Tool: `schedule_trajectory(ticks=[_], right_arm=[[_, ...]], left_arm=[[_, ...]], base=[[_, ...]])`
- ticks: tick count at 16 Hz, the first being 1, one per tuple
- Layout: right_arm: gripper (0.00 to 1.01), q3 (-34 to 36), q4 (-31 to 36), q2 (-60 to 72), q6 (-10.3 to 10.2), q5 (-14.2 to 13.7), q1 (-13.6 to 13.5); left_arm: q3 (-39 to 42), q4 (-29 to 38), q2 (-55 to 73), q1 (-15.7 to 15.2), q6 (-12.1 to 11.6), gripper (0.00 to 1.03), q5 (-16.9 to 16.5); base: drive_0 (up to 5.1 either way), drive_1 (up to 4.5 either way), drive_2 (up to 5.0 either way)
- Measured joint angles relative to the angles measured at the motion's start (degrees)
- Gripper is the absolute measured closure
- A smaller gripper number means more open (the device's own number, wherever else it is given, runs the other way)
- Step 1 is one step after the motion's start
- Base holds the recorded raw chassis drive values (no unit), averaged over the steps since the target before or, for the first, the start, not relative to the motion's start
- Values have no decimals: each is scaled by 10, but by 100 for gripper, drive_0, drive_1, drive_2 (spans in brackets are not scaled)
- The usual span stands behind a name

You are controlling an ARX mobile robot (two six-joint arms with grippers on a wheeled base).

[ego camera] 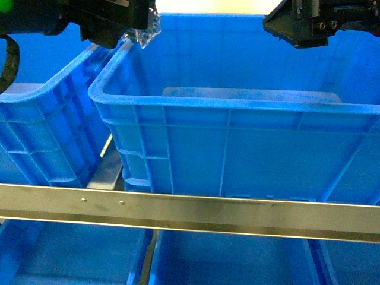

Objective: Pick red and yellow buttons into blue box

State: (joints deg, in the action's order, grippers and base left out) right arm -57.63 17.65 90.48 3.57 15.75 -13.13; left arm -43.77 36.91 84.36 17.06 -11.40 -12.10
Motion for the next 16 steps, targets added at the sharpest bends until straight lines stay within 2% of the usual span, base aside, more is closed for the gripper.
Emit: schedule_trajectory(ticks=[4,6,8,10,12,16], right_arm=[[3,0,0,0,0,0,0],[3,0,0,0,0,0,0],[3,0,0,0,1,0,0],[3,0,0,0,1,0,0],[3,0,0,0,1,0,0],[3,0,0,0,1,0,0]], left_arm=[[-67,-34,66,4,-3,79,-19],[-90,-57,75,6,17,79,-39],[-111,-92,86,4,46,79,-64],[-118,-92,99,3,54,79,-72],[-120,-96,99,3,56,57,-86],[-120,-95,99,4,56,10,-89]], base=[[0,0,0],[0,0,0],[0,0,0],[0,0,0],[0,0,0],[0,0,0]])
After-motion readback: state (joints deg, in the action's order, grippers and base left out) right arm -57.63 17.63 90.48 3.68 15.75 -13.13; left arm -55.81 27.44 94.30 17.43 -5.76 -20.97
